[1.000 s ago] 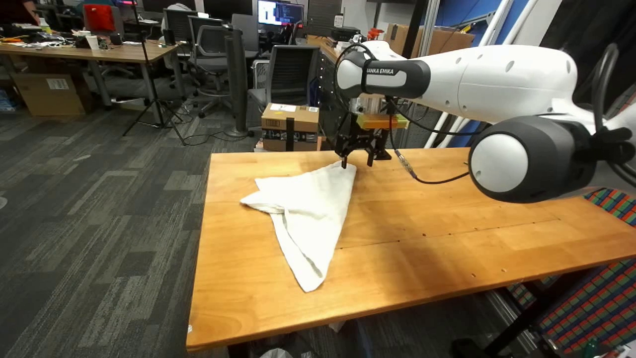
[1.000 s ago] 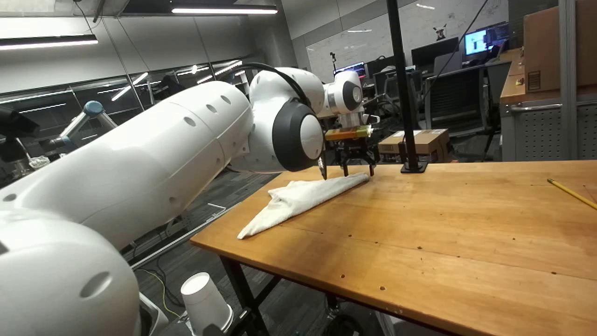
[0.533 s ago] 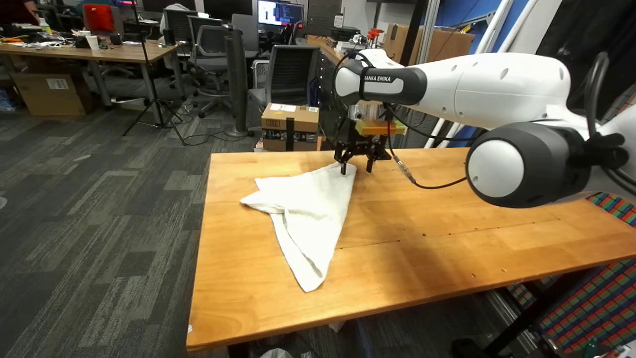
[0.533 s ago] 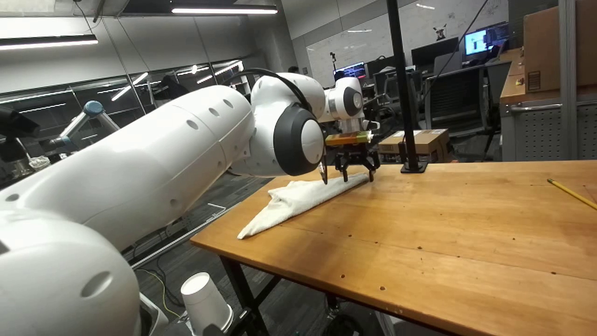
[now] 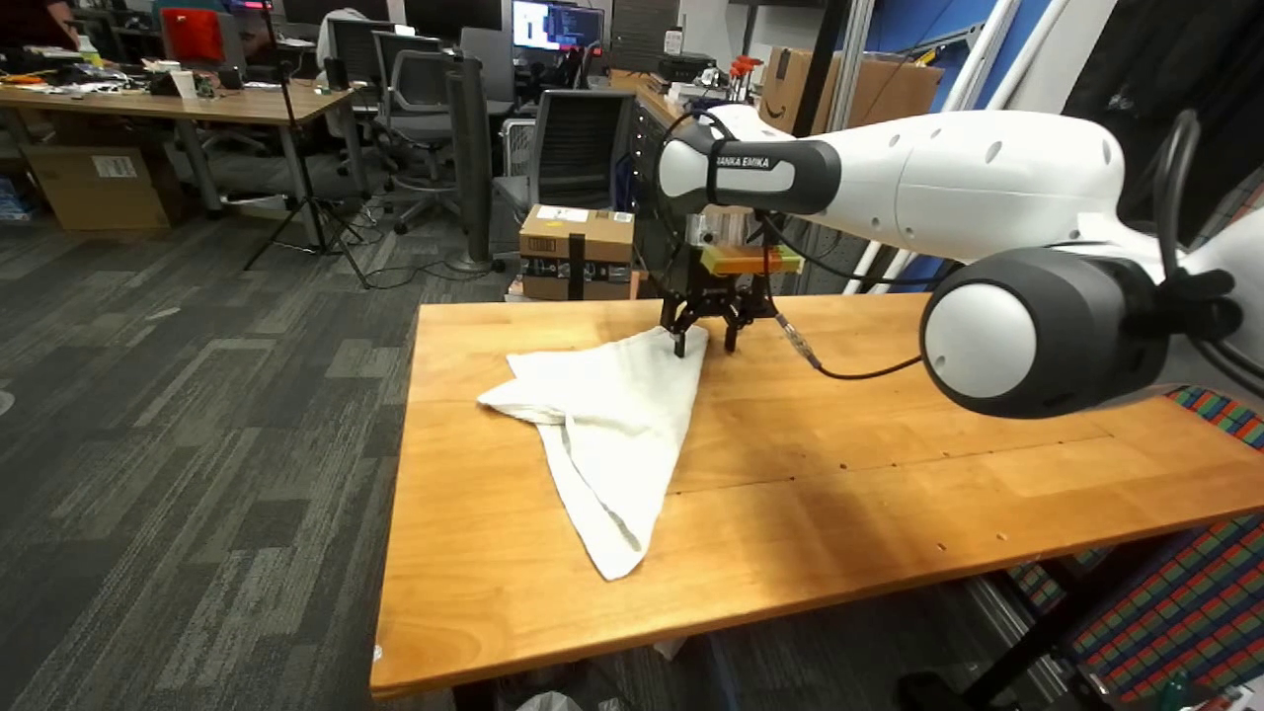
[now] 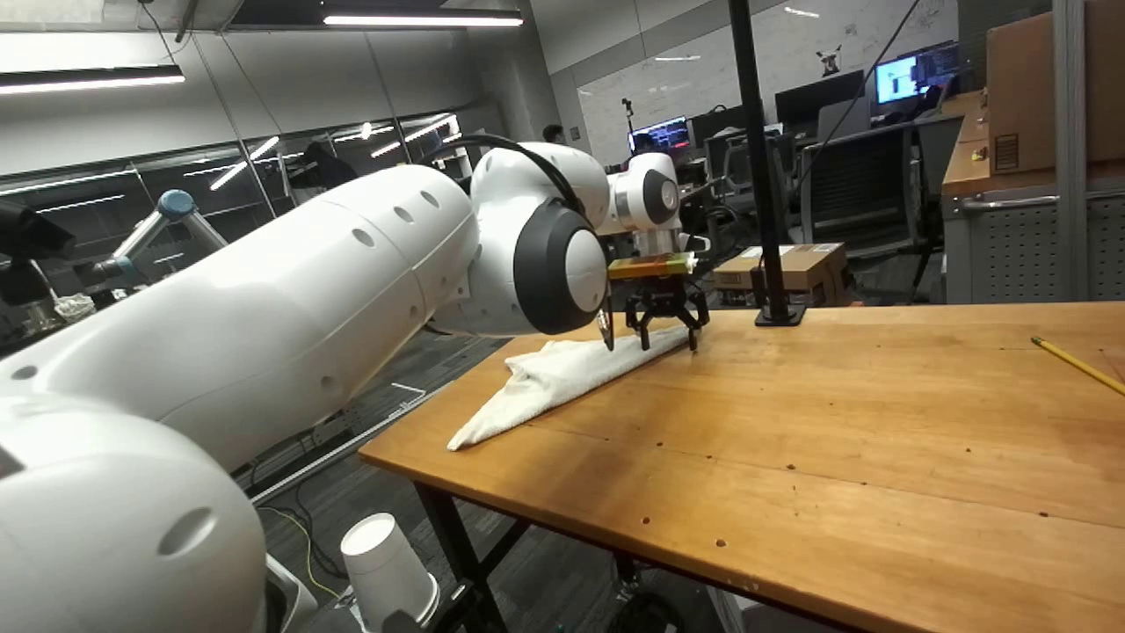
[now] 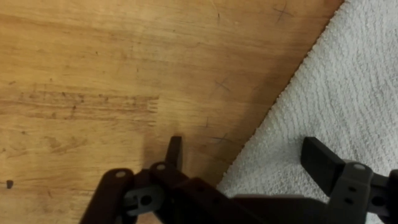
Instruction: Fold the cloth on the table
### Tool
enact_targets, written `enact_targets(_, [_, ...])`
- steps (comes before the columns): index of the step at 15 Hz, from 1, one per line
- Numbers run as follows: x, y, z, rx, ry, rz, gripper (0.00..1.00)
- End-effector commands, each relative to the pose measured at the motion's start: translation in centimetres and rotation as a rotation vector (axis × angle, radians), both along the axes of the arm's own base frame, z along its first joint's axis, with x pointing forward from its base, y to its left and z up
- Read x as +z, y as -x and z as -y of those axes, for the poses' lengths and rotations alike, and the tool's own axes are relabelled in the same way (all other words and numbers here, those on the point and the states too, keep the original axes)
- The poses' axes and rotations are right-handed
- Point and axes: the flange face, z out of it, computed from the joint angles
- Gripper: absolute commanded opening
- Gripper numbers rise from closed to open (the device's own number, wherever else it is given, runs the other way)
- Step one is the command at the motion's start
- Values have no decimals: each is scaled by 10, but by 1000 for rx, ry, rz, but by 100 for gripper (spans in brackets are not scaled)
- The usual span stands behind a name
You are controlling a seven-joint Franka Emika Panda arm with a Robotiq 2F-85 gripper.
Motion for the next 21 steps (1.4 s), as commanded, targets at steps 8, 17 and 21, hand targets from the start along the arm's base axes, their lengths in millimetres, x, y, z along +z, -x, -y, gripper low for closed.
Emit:
enact_targets(8, [22, -1, -14, 22, -17, 22, 12])
enact_targets(17, [67, -9, -30, 28, -38, 124, 1])
enact_targets(21, [98, -14, -38, 41, -52, 203, 1])
